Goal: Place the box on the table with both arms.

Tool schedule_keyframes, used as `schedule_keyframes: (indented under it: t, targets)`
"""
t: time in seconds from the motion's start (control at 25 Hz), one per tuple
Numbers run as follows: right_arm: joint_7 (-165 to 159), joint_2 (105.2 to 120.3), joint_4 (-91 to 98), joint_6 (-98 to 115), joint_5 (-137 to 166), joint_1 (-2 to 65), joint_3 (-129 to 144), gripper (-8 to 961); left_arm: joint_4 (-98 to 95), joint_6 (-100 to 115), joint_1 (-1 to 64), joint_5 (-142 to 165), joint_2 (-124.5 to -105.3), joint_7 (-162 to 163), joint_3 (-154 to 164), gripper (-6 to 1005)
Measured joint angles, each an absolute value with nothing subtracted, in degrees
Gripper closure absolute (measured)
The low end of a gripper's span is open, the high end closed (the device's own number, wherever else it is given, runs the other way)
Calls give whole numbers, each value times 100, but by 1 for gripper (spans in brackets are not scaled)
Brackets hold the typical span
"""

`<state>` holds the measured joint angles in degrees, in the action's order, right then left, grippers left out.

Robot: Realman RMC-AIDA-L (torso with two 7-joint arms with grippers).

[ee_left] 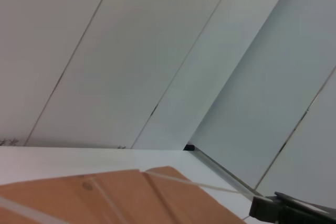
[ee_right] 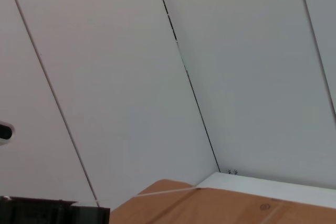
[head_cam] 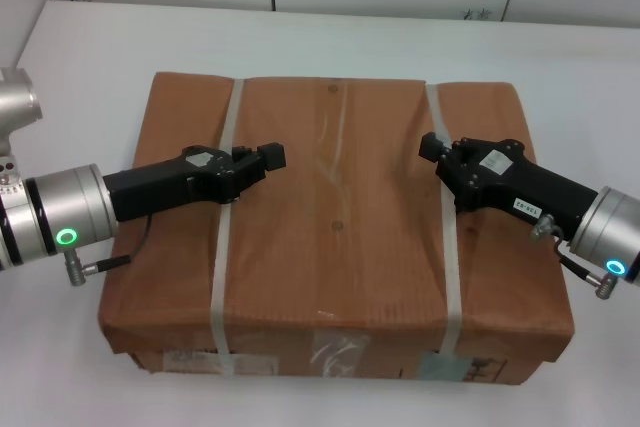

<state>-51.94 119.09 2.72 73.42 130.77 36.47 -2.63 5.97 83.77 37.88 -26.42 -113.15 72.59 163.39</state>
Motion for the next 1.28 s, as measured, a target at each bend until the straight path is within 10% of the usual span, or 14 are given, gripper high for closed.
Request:
schedule_keyframes:
  t: [1.28]
  targets:
    - [-5245,11909,-372,5486,13145,4121,-184,918,706,6606,3984,-2607,-11621,7054,16409,951]
